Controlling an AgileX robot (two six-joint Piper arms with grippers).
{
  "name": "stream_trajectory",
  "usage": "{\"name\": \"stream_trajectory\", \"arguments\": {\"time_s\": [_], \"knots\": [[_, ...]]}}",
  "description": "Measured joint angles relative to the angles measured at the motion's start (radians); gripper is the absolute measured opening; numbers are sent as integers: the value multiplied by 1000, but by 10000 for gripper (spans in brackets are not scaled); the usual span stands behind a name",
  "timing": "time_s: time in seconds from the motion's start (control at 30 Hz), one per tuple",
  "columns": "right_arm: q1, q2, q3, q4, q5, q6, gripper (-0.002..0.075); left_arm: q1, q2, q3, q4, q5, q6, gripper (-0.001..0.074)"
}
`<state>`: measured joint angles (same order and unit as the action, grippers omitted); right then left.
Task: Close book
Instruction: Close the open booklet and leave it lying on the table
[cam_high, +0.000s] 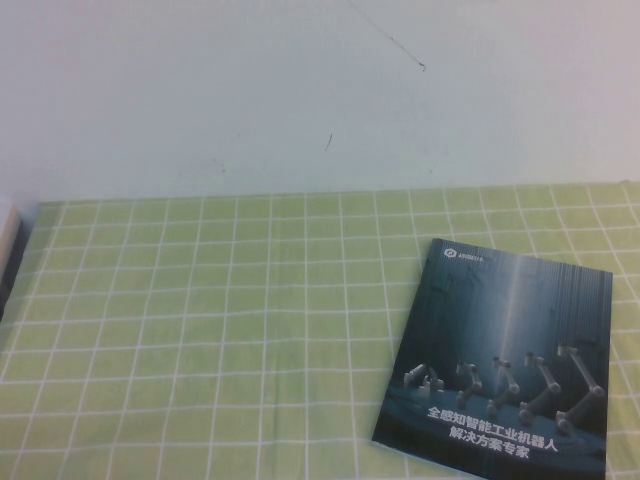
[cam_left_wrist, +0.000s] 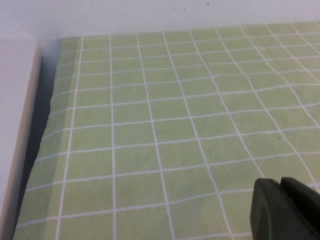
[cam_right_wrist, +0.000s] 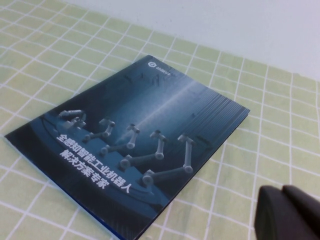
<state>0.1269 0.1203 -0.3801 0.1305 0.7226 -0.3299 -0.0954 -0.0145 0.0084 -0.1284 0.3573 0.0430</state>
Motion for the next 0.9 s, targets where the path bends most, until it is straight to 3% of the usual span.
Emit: {"name": "stream_trajectory", "arguments": {"time_s": [0.9], "knots": [[0,0,0,0,0,-6,-3,0,0,2,-10,-8,14,-4]]}}
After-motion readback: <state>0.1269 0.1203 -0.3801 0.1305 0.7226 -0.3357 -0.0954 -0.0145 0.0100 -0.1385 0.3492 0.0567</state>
